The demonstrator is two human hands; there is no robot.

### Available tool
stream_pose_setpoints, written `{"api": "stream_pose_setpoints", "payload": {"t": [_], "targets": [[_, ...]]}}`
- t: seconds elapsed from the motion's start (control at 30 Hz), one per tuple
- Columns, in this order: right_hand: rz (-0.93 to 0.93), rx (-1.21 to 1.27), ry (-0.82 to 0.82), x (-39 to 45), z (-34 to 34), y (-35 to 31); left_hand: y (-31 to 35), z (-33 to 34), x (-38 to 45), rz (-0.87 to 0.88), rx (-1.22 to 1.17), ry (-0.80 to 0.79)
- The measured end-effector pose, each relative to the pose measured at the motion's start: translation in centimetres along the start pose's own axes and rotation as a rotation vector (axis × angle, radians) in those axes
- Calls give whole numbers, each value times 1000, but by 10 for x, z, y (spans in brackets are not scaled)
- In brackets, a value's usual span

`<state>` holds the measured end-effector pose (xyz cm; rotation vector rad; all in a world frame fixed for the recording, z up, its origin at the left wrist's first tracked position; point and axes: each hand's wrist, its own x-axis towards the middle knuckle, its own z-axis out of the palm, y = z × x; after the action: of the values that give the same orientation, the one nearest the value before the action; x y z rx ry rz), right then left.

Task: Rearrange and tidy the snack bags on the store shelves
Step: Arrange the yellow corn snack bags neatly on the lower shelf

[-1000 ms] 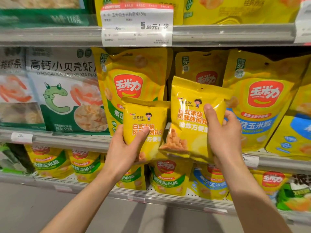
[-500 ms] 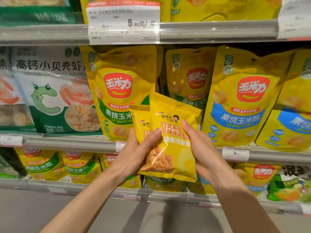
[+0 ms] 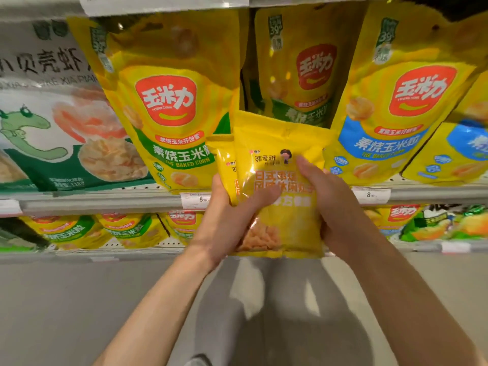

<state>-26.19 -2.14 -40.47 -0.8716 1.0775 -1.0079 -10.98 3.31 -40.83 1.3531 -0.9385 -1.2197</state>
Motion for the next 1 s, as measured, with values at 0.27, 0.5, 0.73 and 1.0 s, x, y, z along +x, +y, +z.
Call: {"api": "stream_pose_setpoints", "payload": {"t": [0.27, 0.5, 0.73, 1.0], "targets": [[192, 132, 45, -90, 18, -101, 133, 18, -77, -186, -32, -28], [259, 69, 47, -208, 42, -238, 283, 33, -183, -221, 36, 0], [225, 90, -23, -282, 89, -344, 402, 22, -251, -196, 34, 29], [105, 94, 6, -302, 182, -410, 491, -44, -258, -119, -61, 8]]}}
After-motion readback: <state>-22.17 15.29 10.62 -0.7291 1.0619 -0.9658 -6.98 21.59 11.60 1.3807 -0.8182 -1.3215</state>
